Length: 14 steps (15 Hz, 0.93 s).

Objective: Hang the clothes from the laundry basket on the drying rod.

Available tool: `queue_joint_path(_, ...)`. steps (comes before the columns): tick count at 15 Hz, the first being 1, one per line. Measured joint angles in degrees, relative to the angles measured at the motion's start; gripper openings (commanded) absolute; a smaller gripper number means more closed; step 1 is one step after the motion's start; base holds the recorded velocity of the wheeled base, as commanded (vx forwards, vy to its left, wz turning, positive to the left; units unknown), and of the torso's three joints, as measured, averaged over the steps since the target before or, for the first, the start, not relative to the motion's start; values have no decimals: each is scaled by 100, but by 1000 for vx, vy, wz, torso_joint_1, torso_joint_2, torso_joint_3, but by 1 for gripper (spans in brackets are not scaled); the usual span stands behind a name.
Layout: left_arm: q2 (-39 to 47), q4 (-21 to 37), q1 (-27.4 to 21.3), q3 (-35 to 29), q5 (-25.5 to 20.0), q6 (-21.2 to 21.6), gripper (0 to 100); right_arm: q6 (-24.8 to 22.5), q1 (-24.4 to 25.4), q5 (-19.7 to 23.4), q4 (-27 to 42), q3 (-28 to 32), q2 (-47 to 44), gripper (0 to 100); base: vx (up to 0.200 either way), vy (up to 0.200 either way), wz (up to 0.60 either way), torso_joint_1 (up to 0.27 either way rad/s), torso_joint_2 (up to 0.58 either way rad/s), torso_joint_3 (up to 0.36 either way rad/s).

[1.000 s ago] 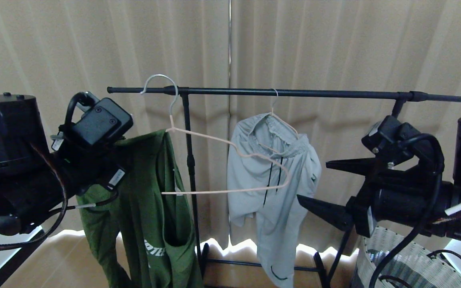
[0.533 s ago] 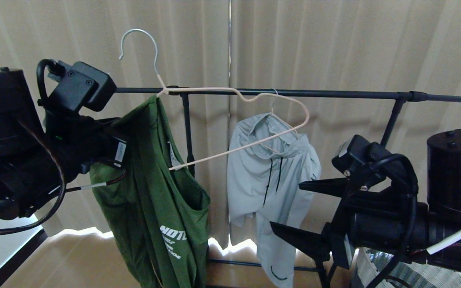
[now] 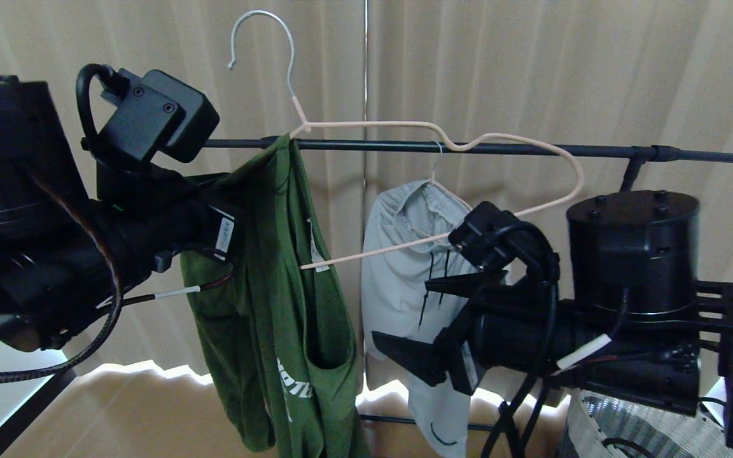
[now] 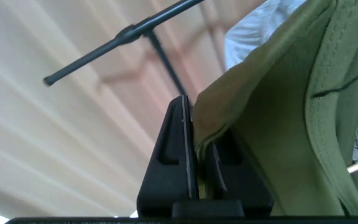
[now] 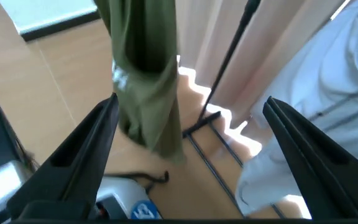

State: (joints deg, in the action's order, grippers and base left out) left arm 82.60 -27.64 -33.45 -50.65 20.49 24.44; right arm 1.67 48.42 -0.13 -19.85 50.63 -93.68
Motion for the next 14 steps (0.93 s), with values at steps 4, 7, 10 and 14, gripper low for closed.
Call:
queue_joint_path(4, 33, -2, -207, -61, 2, 0, 0, 24, 212, -232, -221, 290, -577, 100, 0, 0, 0, 0, 0, 0)
queue_joint_path(7, 66, -2, -273, -63, -2, 0, 0, 46, 240, -244, -221, 394, -772, 100, 0, 0, 0, 0, 0, 0)
queue_joint_path(10, 55, -2, -312, -61, 4, -1, 0, 240, 218, -325, -221, 386, -879, 100, 0, 0, 0, 0, 0, 0)
queue_joint_path(14, 22, -4, -290, -74, 6, 0, 0, 413, 105, -589, -202, 56, -839, 100, 0, 0, 0, 0, 0, 0)
